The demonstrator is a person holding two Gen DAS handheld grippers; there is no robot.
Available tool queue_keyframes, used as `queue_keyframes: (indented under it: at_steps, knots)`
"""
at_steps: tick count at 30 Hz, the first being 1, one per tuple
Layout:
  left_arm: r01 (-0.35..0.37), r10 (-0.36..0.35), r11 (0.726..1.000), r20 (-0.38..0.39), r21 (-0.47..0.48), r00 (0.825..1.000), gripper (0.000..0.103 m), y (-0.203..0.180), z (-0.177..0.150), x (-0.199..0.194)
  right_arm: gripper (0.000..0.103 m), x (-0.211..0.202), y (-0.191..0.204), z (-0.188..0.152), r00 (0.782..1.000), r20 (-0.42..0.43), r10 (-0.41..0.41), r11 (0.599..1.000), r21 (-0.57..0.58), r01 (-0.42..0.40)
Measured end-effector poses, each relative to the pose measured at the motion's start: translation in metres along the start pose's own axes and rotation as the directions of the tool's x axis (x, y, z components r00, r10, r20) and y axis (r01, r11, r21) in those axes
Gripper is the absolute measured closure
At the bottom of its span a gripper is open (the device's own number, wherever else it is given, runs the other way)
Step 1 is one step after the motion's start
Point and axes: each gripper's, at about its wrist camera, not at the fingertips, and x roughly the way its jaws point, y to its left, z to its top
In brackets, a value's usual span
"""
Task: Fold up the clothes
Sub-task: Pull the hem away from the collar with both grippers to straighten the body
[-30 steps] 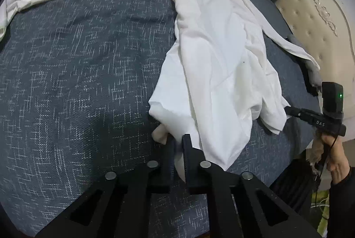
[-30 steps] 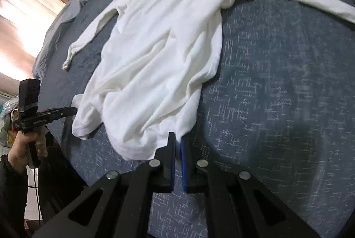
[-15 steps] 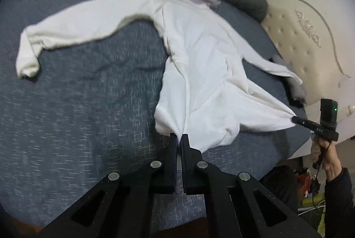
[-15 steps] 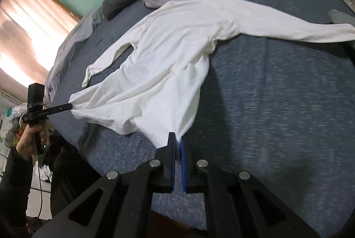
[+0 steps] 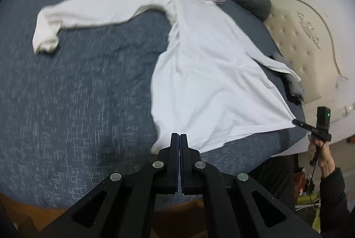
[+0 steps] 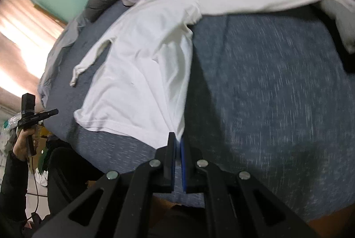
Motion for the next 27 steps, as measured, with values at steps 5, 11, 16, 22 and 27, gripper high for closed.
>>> queue_keyframes:
  at_steps: [5,11,16,22,27]
  knots:
    - [-0.034,0.035,0.999,-0.05,0.022,0.998,0.103,0.002,-0.006,0.027,0.099,0.016,-0.009,-0.005,1.0,-0.012,-0.021,1.0,0.016,0.021]
    - [0.005,-0.008,0.999,-0.078,-0.032,0.997,0.079,0.012,-0.006,0.048,0.099,0.017,-0.016,-0.006,1.0,-0.003,-0.019,0.999,0.032,0.019]
    - [0.014,-0.017,0.999,-0.103,-0.029,0.994,0.071,0.013,-0.006,0.062,0.099,0.02,-0.015,-0.007,1.0,-0.009,-0.015,1.0,0.022,0.015]
    - [-0.022,0.02,1.0,-0.126,-0.013,0.992,0.071,0.013,-0.005,0.076,0.099,0.023,-0.013,-0.007,1.0,-0.009,-0.01,1.0,0.023,0.01]
    - [-0.037,0.044,0.998,-0.148,0.046,0.988,0.08,0.004,-0.005,0.086,0.099,0.021,-0.01,-0.005,1.0,0.001,-0.004,1.0,0.022,0.004]
